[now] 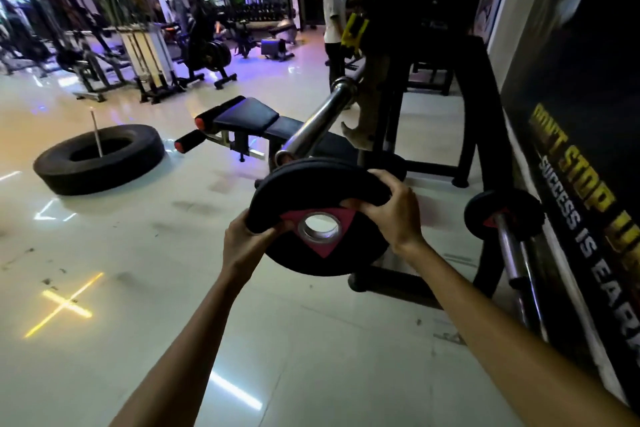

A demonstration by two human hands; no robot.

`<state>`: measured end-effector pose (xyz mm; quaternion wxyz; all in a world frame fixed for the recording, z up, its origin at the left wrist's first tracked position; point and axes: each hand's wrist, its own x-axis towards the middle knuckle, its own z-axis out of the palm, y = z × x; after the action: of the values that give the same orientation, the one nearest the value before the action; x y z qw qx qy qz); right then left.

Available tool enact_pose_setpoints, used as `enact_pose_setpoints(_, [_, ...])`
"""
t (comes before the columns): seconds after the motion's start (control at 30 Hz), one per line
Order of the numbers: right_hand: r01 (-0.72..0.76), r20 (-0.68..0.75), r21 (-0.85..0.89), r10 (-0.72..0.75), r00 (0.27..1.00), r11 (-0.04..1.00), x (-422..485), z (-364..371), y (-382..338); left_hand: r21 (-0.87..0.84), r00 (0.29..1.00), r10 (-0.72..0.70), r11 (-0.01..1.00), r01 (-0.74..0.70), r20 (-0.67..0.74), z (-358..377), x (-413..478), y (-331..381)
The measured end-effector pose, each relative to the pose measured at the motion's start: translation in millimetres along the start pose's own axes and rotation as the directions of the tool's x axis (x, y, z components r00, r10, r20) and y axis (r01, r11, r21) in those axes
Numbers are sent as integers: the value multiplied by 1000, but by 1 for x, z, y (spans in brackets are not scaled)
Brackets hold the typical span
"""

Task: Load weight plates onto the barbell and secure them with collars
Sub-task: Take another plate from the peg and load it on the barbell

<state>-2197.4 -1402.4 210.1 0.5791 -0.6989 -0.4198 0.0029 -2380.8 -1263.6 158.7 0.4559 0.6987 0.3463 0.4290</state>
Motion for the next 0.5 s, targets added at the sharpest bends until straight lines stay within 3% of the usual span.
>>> enact_pose_setpoints(0.2, [67, -14, 3, -67, 998, 998, 30, 39, -43, -36, 995, 92, 995, -93, -26, -44, 51, 12])
enact_pose_setpoints(0.5, [39, -130, -47, -45, 990, 998, 51, 55, -47, -103, 983, 145, 986, -133, 116, -40, 111, 11])
